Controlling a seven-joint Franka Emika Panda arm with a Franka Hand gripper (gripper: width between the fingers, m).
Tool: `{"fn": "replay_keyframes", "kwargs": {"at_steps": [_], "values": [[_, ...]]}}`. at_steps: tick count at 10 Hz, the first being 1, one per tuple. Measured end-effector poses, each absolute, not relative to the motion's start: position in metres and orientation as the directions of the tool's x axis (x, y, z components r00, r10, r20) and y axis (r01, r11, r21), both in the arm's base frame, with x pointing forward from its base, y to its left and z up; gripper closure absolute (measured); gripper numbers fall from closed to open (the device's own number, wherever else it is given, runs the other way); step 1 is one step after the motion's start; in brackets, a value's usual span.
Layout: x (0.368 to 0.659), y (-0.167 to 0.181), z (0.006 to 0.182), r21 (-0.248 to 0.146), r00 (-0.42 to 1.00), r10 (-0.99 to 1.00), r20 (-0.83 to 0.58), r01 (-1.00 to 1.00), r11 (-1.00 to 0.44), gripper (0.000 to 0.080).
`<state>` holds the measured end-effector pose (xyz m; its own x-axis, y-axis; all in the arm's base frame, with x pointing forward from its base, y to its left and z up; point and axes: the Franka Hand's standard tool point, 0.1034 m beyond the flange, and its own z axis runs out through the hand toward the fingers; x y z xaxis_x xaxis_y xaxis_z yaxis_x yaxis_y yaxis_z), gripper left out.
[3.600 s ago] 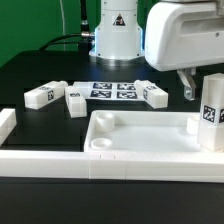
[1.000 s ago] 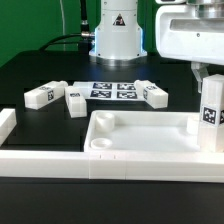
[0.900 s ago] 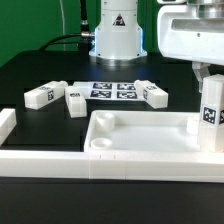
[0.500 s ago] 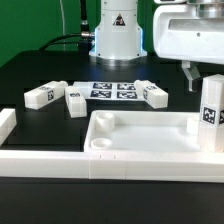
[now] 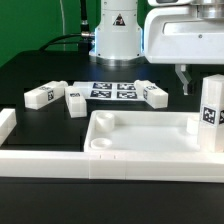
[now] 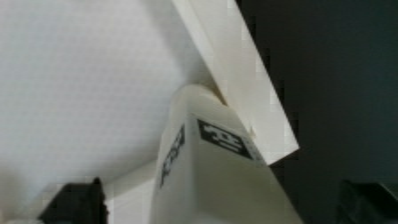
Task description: Assemble desk
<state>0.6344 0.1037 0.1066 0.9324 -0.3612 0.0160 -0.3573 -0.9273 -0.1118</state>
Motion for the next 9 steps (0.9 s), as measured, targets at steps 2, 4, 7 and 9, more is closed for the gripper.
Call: {"fn": "replay_keyframes", "kwargs": {"at_steps": [2, 4, 7, 9], "values": [[0.6344, 0.1083, 0.1078, -0.072, 0.982, -0.185, 0.044, -0.182, -0.981, 0.0151], [0.6353, 0.1105, 0.1089, -0.064, 0.997, -0.048, 0.055, -0.044, -0.997, 0.0151], [0.6373, 0.1070, 0.1088, -0.044, 0.973, 0.220, 0.071, 0.223, -0.974, 0.0151], [0.6379, 0.1026, 0.1084, -0.027, 0.922, 0.381, 0.075, 0.384, -0.923, 0.0151]]}}
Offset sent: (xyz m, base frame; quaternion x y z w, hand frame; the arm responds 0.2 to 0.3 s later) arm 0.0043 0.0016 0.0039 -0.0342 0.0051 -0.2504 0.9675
